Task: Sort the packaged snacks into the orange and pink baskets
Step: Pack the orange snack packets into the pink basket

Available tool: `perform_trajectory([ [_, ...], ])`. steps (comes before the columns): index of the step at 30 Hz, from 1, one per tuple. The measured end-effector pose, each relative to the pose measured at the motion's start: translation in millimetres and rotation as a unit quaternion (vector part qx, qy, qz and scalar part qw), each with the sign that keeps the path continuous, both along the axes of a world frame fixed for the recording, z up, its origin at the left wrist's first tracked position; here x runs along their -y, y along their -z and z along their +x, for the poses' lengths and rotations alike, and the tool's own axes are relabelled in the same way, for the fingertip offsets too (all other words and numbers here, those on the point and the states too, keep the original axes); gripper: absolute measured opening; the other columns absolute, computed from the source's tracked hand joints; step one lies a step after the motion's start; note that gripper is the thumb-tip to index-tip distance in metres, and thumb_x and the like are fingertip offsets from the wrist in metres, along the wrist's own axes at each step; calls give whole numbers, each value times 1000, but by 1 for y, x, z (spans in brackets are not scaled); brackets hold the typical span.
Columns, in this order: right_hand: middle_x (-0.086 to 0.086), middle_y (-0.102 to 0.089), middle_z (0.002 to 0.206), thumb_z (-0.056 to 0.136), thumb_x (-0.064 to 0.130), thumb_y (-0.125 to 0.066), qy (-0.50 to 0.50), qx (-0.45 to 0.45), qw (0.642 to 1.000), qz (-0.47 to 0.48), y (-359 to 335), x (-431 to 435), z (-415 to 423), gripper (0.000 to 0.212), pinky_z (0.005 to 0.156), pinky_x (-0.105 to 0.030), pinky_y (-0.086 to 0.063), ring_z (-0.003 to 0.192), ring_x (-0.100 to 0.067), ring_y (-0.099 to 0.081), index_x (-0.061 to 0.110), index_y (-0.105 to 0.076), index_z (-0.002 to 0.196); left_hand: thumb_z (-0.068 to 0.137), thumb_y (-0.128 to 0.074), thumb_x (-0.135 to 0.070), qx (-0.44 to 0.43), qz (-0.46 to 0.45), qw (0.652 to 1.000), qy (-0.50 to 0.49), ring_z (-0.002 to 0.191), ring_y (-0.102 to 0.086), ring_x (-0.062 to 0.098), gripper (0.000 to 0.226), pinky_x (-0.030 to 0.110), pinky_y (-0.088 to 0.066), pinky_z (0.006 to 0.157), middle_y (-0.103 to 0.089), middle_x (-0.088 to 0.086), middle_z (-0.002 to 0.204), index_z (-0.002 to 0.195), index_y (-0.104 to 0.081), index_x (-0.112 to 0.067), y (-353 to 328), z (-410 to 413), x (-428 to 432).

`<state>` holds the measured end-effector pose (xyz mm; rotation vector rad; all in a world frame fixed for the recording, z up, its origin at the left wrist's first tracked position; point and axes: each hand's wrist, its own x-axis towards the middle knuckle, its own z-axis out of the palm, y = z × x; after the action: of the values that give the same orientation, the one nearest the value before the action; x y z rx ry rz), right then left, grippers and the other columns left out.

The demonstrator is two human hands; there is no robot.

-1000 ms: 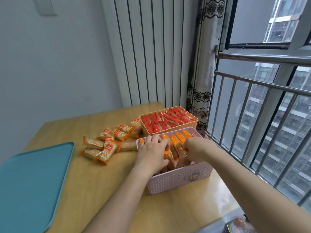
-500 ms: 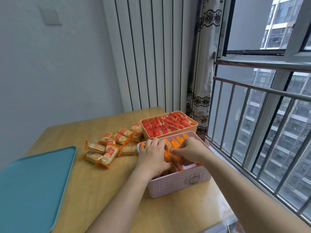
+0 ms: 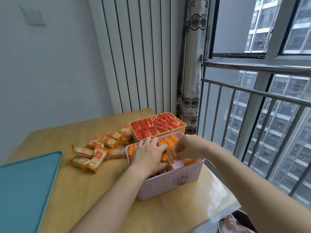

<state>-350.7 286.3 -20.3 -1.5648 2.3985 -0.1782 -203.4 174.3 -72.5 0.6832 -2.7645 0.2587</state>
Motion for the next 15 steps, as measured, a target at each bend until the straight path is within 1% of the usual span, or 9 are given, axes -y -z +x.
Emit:
perform_trajectory([
  [2,0,-74,97,88,34,-70,-18,-27,995,99,-1,-2,4,22,82,-34,-58,90,-20,-67,20,-76,104,87,-63,-61,-6,-3,1000,-7,118,-45,25,45,40,-39,99,-51,1,126,121,-55,-33,2,-2,0],
  [3,-2,-71,91,88,32,-67,-20,-48,991,122,1,-2,5,20,78,-34,-56,87,-22,-66,16,-74,100,87,-64,-58,-8,-3,1000,-8,118,-46,25,43,39,-40,99,-51,1,126,121,-55,-33,2,-3,0],
  [5,-1,-59,73,88,27,-63,-8,-103,987,126,3,0,3,15,67,-33,-50,76,-24,-60,13,-62,81,87,-67,-54,-11,-8,1000,-4,118,-46,25,41,39,-40,99,-51,1,126,119,-55,-31,3,-4,0],
  [7,0,-52,67,86,27,-64,12,-131,983,125,2,2,2,22,64,-31,-47,70,-24,-56,14,-55,71,86,-70,-50,-9,-17,1000,-3,118,-46,25,41,39,-41,99,-51,1,125,118,-56,-29,2,-6,-1],
  [8,0,-53,67,86,30,-66,13,-134,982,133,2,3,2,23,65,-31,-49,70,-24,-56,13,-57,73,86,-70,-49,-7,-23,1000,-2,117,-46,25,41,39,-41,99,-52,2,125,118,-55,-28,3,-6,-2],
  [9,0,-54,69,86,34,-68,8,-135,981,141,0,3,3,24,67,-32,-50,73,-24,-58,12,-61,80,86,-70,-48,-5,-26,1000,0,117,-47,25,41,39,-41,98,-52,2,124,118,-55,-27,3,-6,-2],
  [11,0,-57,75,90,38,-69,-2,-147,979,145,-1,3,4,27,70,-33,-54,78,-24,-60,13,-67,98,87,-71,-46,-8,-29,1000,0,117,-47,26,41,39,-41,98,-52,2,124,118,-54,-26,4,-6,-3],
  [12,-1,-56,75,92,34,-67,-2,-156,979,133,0,4,3,24,70,-35,-54,79,-24,-60,12,-66,101,87,-71,-46,-10,-28,1000,-1,116,-47,26,41,38,-42,97,-52,2,123,118,-54,-26,4,-7,-2],
  [15,-2,-51,75,94,13,-55,19,-176,982,72,6,9,-4,11,68,-36,-57,76,-26,-59,8,-62,102,86,-73,-44,-16,-16,1000,-1,115,-49,25,41,37,-43,97,-54,1,121,118,-54,-26,6,-6,-3],
])
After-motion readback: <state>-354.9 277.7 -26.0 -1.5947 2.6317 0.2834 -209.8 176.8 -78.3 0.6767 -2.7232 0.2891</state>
